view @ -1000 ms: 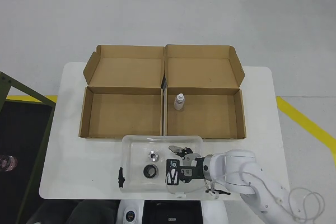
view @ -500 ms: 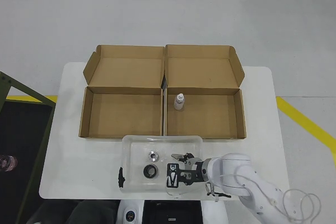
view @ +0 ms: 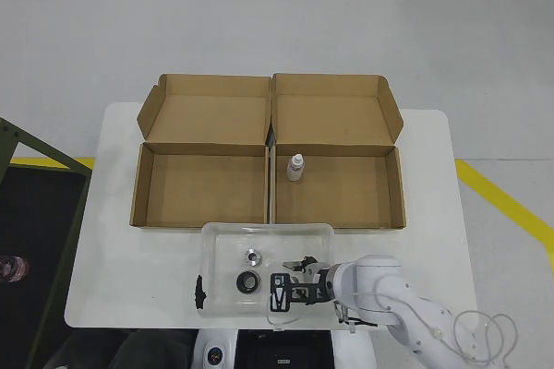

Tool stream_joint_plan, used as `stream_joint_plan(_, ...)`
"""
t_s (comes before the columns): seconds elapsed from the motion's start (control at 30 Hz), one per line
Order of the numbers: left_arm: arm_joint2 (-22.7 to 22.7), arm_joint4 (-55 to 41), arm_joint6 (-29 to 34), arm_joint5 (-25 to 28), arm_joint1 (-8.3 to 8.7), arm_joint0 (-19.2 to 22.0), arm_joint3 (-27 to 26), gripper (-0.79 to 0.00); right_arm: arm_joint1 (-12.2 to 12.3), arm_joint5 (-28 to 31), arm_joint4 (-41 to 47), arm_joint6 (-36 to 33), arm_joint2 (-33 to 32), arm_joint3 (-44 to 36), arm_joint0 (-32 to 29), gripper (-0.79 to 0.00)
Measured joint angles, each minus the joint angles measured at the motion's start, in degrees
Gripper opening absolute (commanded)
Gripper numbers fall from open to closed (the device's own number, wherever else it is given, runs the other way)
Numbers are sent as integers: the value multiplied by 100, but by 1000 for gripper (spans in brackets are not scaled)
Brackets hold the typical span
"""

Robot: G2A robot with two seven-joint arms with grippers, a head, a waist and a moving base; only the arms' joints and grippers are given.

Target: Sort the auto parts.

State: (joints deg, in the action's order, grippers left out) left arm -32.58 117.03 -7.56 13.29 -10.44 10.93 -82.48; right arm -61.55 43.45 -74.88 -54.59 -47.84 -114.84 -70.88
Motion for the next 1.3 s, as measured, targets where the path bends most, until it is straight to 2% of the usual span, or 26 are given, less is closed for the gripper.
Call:
stream_joint_plan(0.13, 0, 0, 0, 0, 0, 0, 0, 0, -17, -2, 37, -48, 98, 120, 80, -443)
stream_joint_plan(0.27, 0, 0, 0, 0, 0, 0, 0, 0, -27, 11, 48, -111, 191, 189, 125, -542)
stream_joint_plan(0.4, 0, 0, 0, 0, 0, 0, 0, 0, -32, 13, 71, -140, 249, 217, 165, -748)
stream_joint_plan(0.5, 0, 0, 0, 0, 0, 0, 0, 0, -35, 45, 121, -123, 285, 194, 190, -785)
stream_joint_plan(0.8, 0, 0, 0, 0, 0, 0, 0, 0, 0, 240, 478, 360, 156, -137, 221, -785)
stream_joint_plan(1.17, 0, 0, 0, 0, 0, 0, 0, 0, 65, 636, 832, 1939, -285, -170, 238, -785)
stream_joint_plan(1.3, 0, 0, 0, 0, 0, 0, 0, 0, 99, 574, 926, 2390, -543, -197, 181, -785)
